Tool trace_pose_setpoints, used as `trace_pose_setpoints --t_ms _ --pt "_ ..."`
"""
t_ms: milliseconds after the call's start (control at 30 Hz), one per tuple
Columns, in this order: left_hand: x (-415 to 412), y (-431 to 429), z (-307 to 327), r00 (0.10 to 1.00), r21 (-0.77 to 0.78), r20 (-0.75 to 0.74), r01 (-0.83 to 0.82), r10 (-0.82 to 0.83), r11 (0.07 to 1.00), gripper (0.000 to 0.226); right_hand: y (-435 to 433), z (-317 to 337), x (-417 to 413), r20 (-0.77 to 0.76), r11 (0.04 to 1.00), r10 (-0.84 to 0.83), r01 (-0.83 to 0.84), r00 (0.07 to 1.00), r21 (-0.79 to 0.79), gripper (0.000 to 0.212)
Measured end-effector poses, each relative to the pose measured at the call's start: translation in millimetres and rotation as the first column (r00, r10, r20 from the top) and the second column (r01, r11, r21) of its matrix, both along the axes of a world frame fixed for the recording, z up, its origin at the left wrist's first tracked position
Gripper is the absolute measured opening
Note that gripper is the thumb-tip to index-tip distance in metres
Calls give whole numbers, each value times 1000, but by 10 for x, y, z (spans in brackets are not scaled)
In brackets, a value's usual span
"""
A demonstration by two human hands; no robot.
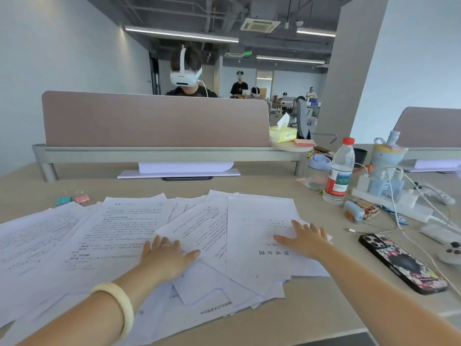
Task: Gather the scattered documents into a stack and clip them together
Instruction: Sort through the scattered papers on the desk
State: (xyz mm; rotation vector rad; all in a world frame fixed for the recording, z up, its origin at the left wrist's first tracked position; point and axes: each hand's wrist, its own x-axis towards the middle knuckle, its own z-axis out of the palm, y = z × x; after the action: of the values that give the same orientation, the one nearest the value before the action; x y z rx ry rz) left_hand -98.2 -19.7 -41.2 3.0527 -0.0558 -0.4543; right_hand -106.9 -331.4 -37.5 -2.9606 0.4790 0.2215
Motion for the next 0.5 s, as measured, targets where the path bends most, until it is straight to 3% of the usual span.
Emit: trace_pose_setpoints --t_ms 167,300,400,500 --pt "208 -107 1 998 4 1 67 -67 998 70 30 -178 150 -4 992 119 -119 993 44 92" --pt "362 -194 19 988 -113 -19 147 -150 983 72 48 -194 161 -5 973 210 -208 978 104 94" --pt "375 -264 82 997 -234 -17 72 -78 970 78 -1 -180 151 37 974 165 -168 986 152 92" --pt "338 -283 103 999 -120 25 40 -38 992 85 -103 -145 154 67 990 66 -74 996 120 93"
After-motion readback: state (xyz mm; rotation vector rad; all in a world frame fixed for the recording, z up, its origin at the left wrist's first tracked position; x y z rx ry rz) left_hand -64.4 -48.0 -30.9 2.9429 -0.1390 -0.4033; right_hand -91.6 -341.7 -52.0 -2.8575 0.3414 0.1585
